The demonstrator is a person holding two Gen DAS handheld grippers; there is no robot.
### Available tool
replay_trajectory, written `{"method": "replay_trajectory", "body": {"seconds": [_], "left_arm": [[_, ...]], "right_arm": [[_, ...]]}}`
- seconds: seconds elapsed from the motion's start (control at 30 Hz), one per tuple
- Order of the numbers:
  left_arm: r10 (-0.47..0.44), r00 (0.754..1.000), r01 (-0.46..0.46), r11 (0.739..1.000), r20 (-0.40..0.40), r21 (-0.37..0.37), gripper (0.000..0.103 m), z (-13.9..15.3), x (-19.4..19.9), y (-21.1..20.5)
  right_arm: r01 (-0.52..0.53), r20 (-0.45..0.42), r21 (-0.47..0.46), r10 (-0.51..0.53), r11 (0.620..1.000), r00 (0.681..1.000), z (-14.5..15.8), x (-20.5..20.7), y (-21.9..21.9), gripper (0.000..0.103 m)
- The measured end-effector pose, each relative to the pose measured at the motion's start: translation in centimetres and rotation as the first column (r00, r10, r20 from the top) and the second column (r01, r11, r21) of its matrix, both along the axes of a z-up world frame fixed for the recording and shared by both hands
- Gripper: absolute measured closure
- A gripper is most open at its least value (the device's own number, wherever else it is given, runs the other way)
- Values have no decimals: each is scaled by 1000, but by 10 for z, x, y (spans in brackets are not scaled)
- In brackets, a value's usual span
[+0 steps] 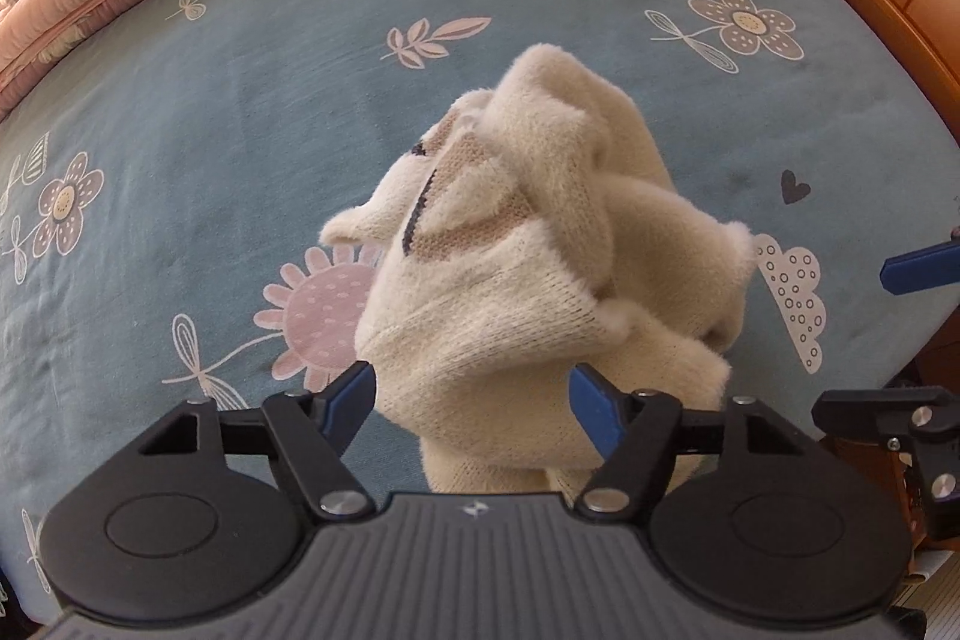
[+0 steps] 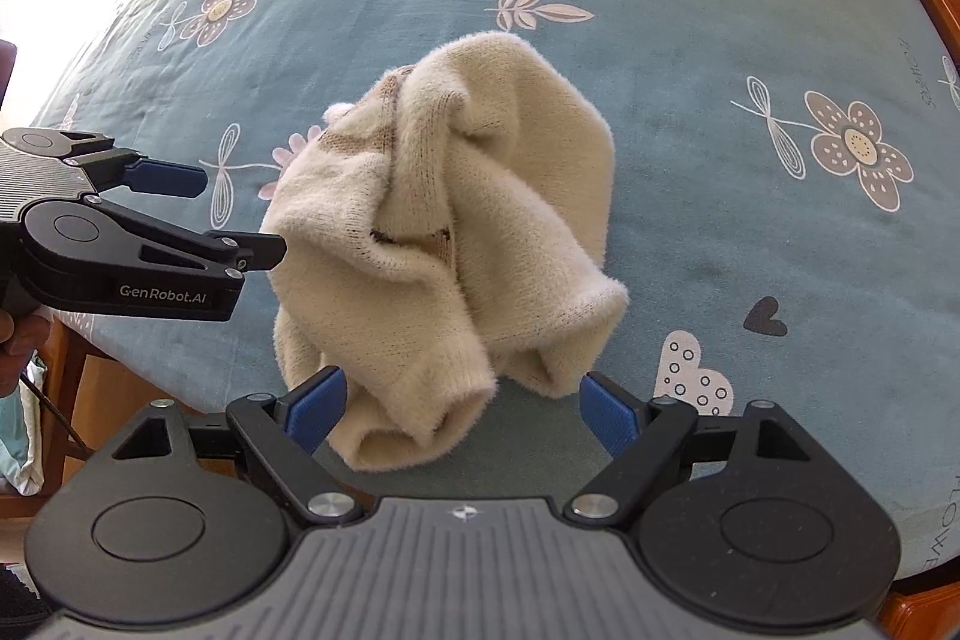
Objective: Fold clothes
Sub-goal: 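Grasp the cream sweater fabric with the left gripper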
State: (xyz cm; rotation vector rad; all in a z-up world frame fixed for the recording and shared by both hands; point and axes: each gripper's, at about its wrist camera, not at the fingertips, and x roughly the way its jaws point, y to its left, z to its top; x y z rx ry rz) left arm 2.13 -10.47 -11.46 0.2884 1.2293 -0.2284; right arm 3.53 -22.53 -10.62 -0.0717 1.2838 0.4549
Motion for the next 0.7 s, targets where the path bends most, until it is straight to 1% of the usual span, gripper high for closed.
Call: {"method": "replay_trajectory", "body": {"seconds": [0.07, 0.1, 0.23, 0.33, 0.47, 0.5, 0.57, 0.63, 0.7], "left_arm": [[-62, 998, 62, 998, -6, 5, 35, -2, 2, -11], [-96, 995, 97, 995, -9, 22, 35, -5, 4, -18], [-180, 984, 180, 982, -14, 60, 35, -14, 6, -37], [-255, 967, 255, 964, -10, 80, 35, -17, 5, -49], [-353, 935, 352, 930, -8, 107, 39, -20, 4, -64], [-392, 920, 390, 913, -5, 117, 40, -19, 2, -69], [-484, 875, 480, 865, -9, 143, 40, -21, 1, -80], [-571, 820, 569, 805, -41, 169, 40, -26, 2, -87], [-648, 758, 648, 738, -67, 190, 40, -32, 1, -94]], "right_arm": [[16, -5, -1, -16, 1000, 1000, -2, 0, -5, 15], [25, -7, 0, -25, 1000, 1000, -3, -1, -7, 15], [57, -5, 2, -57, 998, 998, -5, -4, -15, 15], [81, -5, 6, -81, 997, 997, -7, -7, -22, 15], [112, -16, 15, -112, 994, 994, -12, -9, -32, 15], [120, -18, 17, -119, 993, 993, -12, -10, -34, 15], [139, -18, 25, -139, 990, 990, -14, -10, -39, 15], [156, -15, 31, -155, 987, 988, -15, -10, -44, 15], [170, -16, 36, -170, 985, 985, -17, -10, -49, 15]]}}
